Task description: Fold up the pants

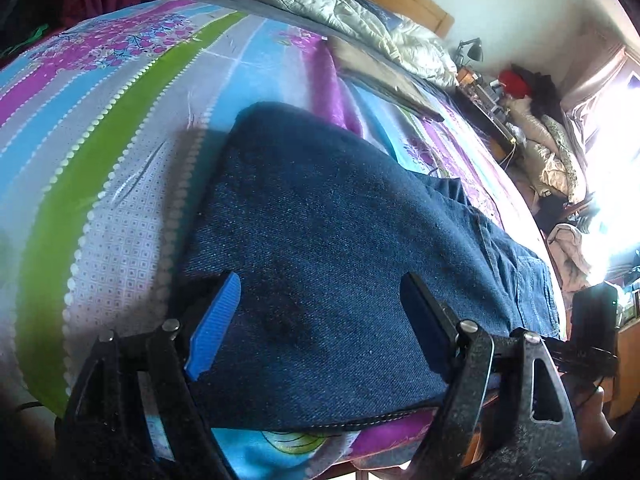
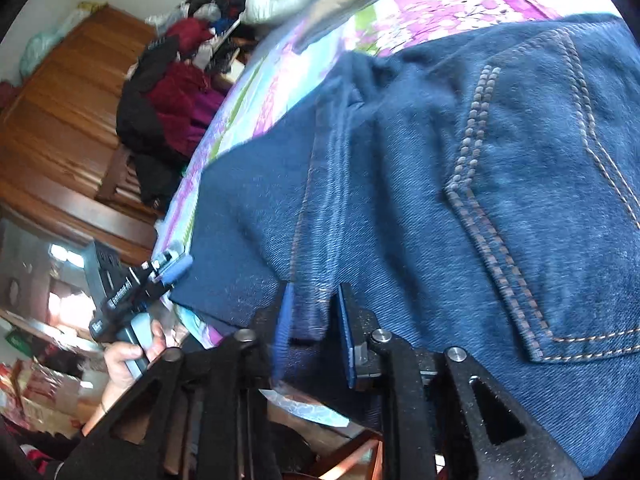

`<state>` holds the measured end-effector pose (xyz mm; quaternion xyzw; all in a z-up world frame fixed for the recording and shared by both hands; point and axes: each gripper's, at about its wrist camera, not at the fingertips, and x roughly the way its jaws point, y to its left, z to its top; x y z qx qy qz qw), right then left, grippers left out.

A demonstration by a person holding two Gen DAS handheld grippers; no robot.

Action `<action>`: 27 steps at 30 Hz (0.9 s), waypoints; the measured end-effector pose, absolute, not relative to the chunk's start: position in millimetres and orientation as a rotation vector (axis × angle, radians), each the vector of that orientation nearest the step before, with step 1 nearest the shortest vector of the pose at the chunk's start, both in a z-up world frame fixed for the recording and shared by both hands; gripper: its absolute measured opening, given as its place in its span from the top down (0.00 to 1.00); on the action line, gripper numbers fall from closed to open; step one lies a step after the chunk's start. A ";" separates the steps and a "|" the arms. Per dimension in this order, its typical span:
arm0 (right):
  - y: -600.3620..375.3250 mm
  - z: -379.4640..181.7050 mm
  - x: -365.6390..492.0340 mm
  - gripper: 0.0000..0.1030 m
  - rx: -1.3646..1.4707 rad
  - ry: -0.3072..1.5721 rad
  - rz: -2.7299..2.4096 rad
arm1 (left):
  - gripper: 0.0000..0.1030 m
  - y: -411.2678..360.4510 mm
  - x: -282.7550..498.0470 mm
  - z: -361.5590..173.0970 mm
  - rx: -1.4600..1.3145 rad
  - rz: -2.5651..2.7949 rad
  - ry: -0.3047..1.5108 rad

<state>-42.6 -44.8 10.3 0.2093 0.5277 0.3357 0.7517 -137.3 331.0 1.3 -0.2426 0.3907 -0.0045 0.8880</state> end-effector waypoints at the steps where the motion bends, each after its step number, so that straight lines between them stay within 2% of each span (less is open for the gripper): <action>1: -47.3 16.8 -43.4 0.62 0.423 1.110 0.677 | 0.20 329.7 -137.4 3.8 -0.490 -0.007 0.820; 4: -48.3 48.0 -43.9 0.60 0.290 0.980 0.620 | 0.20 327.5 -142.2 13.5 -0.462 -0.021 0.805; 9: 16.2 76.1 -18.5 0.60 0.124 0.915 0.760 | 0.20 330.9 -142.1 10.1 -0.491 -0.032 0.788; 12: 72.2 64.4 0.8 0.71 0.078 0.996 0.877 | 0.20 336.3 -141.5 -2.9 -0.554 -0.014 0.788; 13: 88.0 60.4 4.0 0.78 0.051 1.028 0.907 | 0.20 336.7 -142.3 -3.3 -0.561 -0.013 0.778; 16: 109.8 38.4 31.6 0.89 -0.159 0.990 0.769 | 0.20 333.3 -138.6 -4.4 -0.532 -0.001 0.792; 17: 99.7 24.9 49.2 1.00 -0.192 1.004 0.674 | 0.20 331.6 -137.0 -4.3 -0.513 0.000 0.799; 20: 57.6 12.2 81.8 1.00 -0.019 1.053 0.655 | 0.19 329.4 -135.6 -6.0 -0.478 -0.015 0.800; 23: 64.4 24.9 73.2 1.00 -0.135 0.999 0.619 | 0.19 331.0 -139.3 -9.4 -0.471 -0.030 0.771; 27: 41.3 31.1 75.0 1.00 -0.040 1.018 0.608 | 0.19 332.1 -145.1 -7.7 -0.425 -0.048 0.783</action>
